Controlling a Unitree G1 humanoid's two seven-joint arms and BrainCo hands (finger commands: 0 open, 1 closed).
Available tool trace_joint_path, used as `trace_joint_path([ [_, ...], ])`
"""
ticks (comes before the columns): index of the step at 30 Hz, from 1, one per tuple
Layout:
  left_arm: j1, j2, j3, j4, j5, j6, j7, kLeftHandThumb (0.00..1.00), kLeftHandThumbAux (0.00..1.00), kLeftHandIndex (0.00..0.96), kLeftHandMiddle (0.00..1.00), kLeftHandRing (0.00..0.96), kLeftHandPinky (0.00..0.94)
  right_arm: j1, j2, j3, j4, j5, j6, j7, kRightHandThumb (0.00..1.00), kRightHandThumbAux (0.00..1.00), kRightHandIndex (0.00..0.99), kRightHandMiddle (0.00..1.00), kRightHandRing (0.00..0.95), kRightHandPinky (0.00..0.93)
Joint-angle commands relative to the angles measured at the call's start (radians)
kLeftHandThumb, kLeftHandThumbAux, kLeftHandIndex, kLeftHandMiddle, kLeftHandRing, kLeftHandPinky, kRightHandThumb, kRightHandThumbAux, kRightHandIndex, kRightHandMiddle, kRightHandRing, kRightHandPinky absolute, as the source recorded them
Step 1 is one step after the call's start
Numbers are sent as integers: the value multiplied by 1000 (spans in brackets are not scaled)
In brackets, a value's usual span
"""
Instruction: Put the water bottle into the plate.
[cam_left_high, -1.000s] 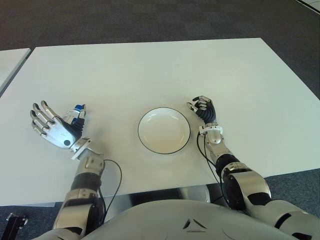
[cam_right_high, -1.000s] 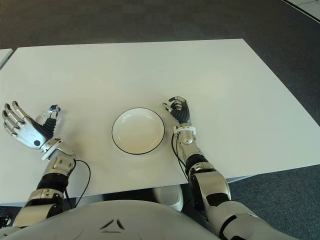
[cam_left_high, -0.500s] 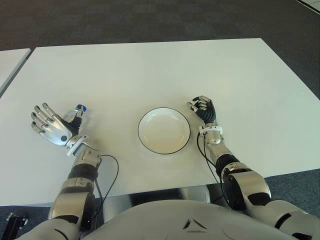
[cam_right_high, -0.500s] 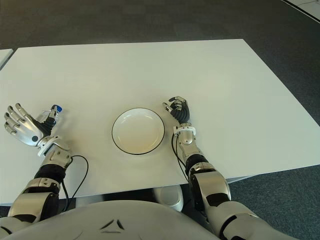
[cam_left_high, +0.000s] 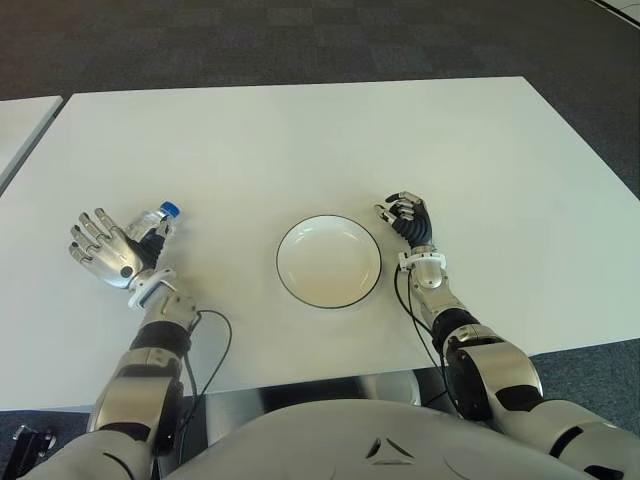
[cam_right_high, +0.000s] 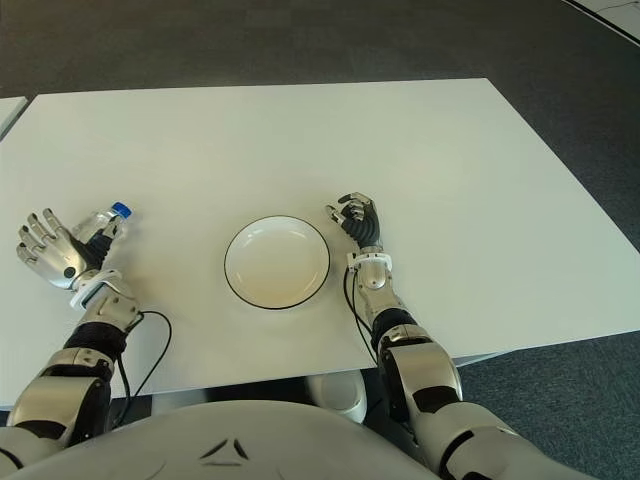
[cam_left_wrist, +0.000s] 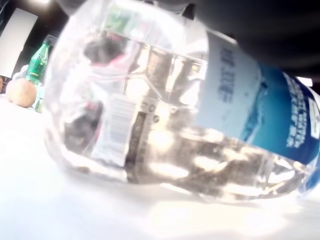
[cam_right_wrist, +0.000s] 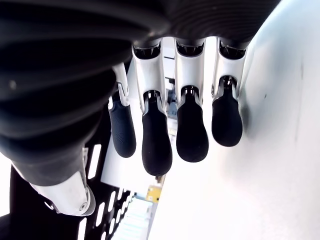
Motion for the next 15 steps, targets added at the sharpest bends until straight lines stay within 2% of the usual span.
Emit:
trace_joint_path([
  [1,-21,-10,-42,144,-35,-34,-86,413,223,0,0,0,0,27,5,0,13,-6,21,5,708,725,434,692,699,698],
  [8,-57,-3,-131,211,-2,-39,-116,400,242,0,0,0,0,29,4,-1,9,-5,28,5,709,726,434,687,695,702],
  [15,-74,1,-181,253,-6,-71,-121,434,270,0,0,0,0,31,2,-5,7,-1,29,9,709,726,434,685,694,674],
])
